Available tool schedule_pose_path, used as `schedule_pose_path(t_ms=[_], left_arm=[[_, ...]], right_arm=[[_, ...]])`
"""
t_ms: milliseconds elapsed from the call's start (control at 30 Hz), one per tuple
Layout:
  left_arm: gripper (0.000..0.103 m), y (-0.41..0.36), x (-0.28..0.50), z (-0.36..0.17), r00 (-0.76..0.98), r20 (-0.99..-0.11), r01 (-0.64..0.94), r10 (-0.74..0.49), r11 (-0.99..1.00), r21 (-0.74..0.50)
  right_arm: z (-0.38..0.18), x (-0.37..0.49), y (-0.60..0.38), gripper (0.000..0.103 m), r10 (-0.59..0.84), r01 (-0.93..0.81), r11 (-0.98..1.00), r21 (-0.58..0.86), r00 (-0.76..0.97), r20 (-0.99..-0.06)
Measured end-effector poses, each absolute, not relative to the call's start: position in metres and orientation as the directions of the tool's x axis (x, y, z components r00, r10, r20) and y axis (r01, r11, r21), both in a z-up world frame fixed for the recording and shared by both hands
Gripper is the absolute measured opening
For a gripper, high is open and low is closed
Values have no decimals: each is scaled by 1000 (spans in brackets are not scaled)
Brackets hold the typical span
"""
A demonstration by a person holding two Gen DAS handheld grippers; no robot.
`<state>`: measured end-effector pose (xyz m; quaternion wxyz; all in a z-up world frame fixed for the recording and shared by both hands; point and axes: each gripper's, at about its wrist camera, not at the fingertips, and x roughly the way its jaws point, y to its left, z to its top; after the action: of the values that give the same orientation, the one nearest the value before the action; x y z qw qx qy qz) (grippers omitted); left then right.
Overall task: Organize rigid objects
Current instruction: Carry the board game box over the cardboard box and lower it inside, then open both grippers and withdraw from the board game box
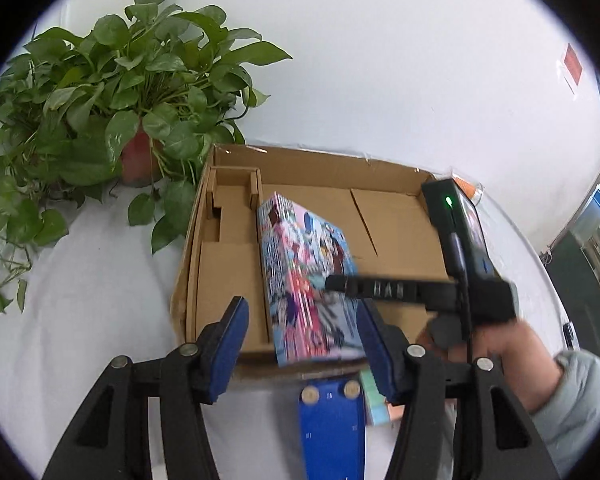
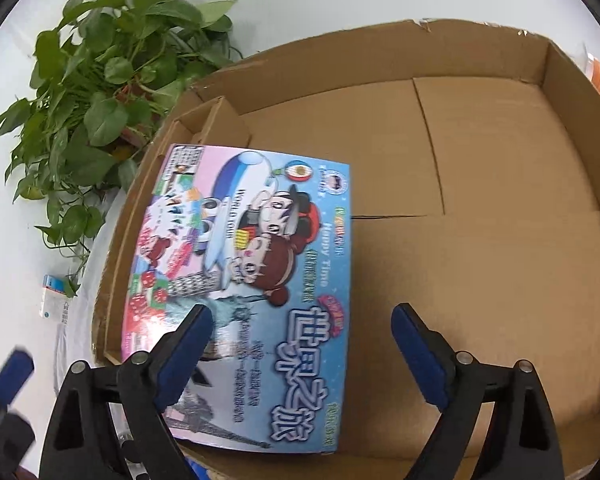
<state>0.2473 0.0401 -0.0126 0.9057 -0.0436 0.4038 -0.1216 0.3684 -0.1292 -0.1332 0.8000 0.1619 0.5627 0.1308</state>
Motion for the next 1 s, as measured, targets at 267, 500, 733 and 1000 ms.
schedule_pose_path(t_ms=[267,500,733,1000], left_arm=[[55,22,312,-55,553,-768,212,-322,946,-244],[26,2,343,-87,438,-809,289,-393,913,-288],[26,15,323,-68,507,-771,287,-386,919,-272],[76,46,246,-24,674,-673,236,-305,952,-196]], right_arm=[[-149,370,-157,91,397,21,905,424,314,-862],[-164,382,-162,65,472,50,865,499,257,-843],[-165,386,-135,65,400,-2,912,411,232,-887],[-145,360,-101,79,334,-120,942,312,291,-897]])
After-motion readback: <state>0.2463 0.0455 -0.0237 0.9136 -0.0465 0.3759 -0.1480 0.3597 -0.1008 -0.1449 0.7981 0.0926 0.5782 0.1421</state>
